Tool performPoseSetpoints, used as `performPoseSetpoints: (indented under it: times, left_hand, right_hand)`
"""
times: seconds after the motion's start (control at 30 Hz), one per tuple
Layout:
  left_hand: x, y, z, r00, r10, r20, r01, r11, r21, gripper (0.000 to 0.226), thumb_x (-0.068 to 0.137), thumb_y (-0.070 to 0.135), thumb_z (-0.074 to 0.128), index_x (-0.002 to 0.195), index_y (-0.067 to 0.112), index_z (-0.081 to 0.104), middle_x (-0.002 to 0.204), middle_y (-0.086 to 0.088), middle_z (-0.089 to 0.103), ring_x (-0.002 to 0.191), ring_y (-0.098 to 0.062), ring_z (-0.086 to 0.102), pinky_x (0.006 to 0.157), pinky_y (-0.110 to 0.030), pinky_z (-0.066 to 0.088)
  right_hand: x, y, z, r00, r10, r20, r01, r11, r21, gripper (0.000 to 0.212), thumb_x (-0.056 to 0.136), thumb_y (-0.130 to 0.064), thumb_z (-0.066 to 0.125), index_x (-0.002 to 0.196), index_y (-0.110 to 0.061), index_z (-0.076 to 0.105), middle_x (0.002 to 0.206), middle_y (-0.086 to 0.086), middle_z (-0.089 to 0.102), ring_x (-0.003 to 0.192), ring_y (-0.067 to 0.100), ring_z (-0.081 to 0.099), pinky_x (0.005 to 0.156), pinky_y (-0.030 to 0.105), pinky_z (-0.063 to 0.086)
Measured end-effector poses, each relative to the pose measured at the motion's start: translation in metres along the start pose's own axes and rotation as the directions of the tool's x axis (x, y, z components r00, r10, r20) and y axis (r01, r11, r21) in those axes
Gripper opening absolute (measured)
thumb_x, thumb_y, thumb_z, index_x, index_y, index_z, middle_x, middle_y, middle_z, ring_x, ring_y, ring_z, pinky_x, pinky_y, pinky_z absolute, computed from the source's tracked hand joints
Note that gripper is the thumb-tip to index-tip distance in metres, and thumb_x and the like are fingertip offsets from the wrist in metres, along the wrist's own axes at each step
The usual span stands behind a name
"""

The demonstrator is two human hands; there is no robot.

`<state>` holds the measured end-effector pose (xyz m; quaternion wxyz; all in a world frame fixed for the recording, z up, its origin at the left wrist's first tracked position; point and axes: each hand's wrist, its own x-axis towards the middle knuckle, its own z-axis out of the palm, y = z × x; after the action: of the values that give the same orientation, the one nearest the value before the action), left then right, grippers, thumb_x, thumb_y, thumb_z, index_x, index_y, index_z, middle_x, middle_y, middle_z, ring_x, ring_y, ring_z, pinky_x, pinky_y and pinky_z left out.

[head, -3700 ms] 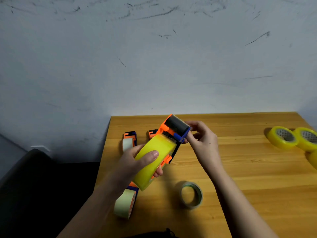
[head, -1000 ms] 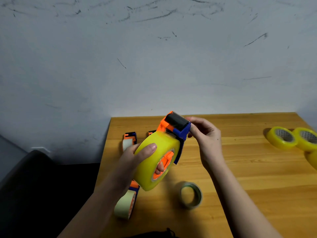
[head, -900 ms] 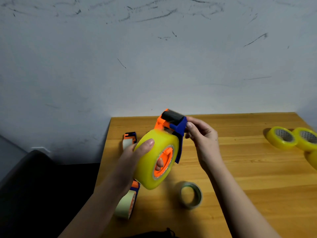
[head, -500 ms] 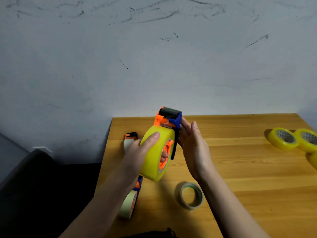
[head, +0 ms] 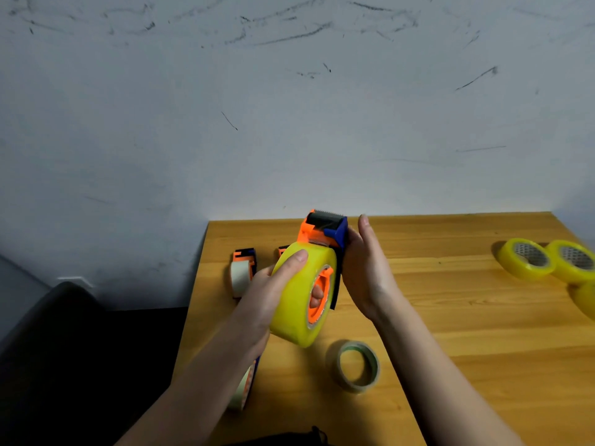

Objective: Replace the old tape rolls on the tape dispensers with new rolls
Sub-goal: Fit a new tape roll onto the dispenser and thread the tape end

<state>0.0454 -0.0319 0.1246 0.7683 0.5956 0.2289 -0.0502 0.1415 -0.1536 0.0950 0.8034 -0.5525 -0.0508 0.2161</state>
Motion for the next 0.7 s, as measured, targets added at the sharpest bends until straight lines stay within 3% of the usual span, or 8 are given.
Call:
performPoseSetpoints:
  times: [0.23, 0.3, 0.4, 0.5, 0.6, 0.7]
  left_hand:
    - [0.001, -0.003, 0.002, 0.999, -0.036, -0.006, 0.035, 0.999, -0.026, 0.047, 0.066, 0.051, 0.063, 0.074, 0.007, 0.074, 0.073, -0.015, 0.071, 0.065, -0.024, 0.067, 0.073, -0.035, 0.056]
    - [0.0, -0.005, 0.002, 0.999, -0.041, -0.004, 0.041, 0.999, -0.021, 0.047, 0.066, 0.051, 0.063, 0.076, 0.006, 0.074, 0.074, -0.016, 0.071, 0.066, -0.025, 0.067, 0.074, -0.036, 0.056]
    - [-0.002, -0.005, 0.001, 0.999, -0.032, 0.012, 0.032, 0.999, -0.016, 0.038, 0.077, 0.043, 0.062, 0.076, 0.007, 0.073, 0.081, -0.02, 0.071, 0.073, -0.028, 0.066, 0.072, -0.036, 0.057]
    - [0.0, -0.004, 0.001, 0.998, -0.051, 0.031, 0.051, 0.999, -0.016, 0.042, 0.071, 0.047, 0.063, 0.074, 0.008, 0.075, 0.083, -0.02, 0.071, 0.075, -0.029, 0.067, 0.077, -0.038, 0.056]
    - [0.002, -0.008, 0.002, 0.996, -0.078, 0.033, 0.079, 0.997, -0.015, 0.04, 0.081, 0.045, 0.06, 0.072, 0.01, 0.076, 0.082, -0.018, 0.072, 0.073, -0.026, 0.068, 0.076, -0.036, 0.057]
    - [0.003, -0.014, 0.006, 0.998, -0.043, 0.034, 0.044, 0.999, -0.014, 0.04, 0.088, 0.038, 0.057, 0.091, 0.0, 0.069, 0.07, -0.013, 0.07, 0.06, -0.02, 0.066, 0.063, -0.03, 0.056]
  right_hand:
    - [0.003, -0.005, -0.007, 0.992, 0.119, 0.034, -0.121, 0.991, 0.055, 0.073, 0.097, -0.06, 0.02, 0.128, -0.006, 0.057, 0.124, 0.022, 0.063, 0.117, 0.033, 0.06, 0.093, 0.038, 0.049]
    - [0.0, -0.007, -0.006, 0.988, 0.145, 0.061, -0.149, 0.987, 0.058, 0.075, 0.096, -0.062, 0.02, 0.13, -0.006, 0.056, 0.125, 0.022, 0.062, 0.119, 0.034, 0.059, 0.095, 0.039, 0.048]
    - [-0.002, 0.0, -0.004, 0.993, 0.113, 0.022, -0.112, 0.993, -0.021, 0.068, 0.098, -0.058, 0.02, 0.13, -0.011, 0.057, 0.123, 0.017, 0.065, 0.117, 0.03, 0.061, 0.1, 0.039, 0.047]
    - [-0.004, 0.001, -0.004, 0.993, 0.118, 0.017, -0.116, 0.988, -0.098, 0.066, 0.098, -0.06, 0.019, 0.127, -0.017, 0.059, 0.119, 0.011, 0.068, 0.112, 0.025, 0.064, 0.092, 0.034, 0.05]
    - [-0.005, 0.002, 0.001, 0.994, 0.088, -0.068, -0.102, 0.963, -0.249, 0.06, 0.097, -0.061, 0.024, 0.116, -0.024, 0.067, 0.111, 0.006, 0.072, 0.106, 0.021, 0.067, 0.09, 0.033, 0.051]
    - [-0.003, 0.009, 0.002, 0.99, 0.01, -0.142, -0.067, 0.914, -0.4, 0.06, 0.097, -0.062, 0.026, 0.114, -0.022, 0.067, 0.112, 0.009, 0.071, 0.107, 0.021, 0.065, 0.099, 0.039, 0.047]
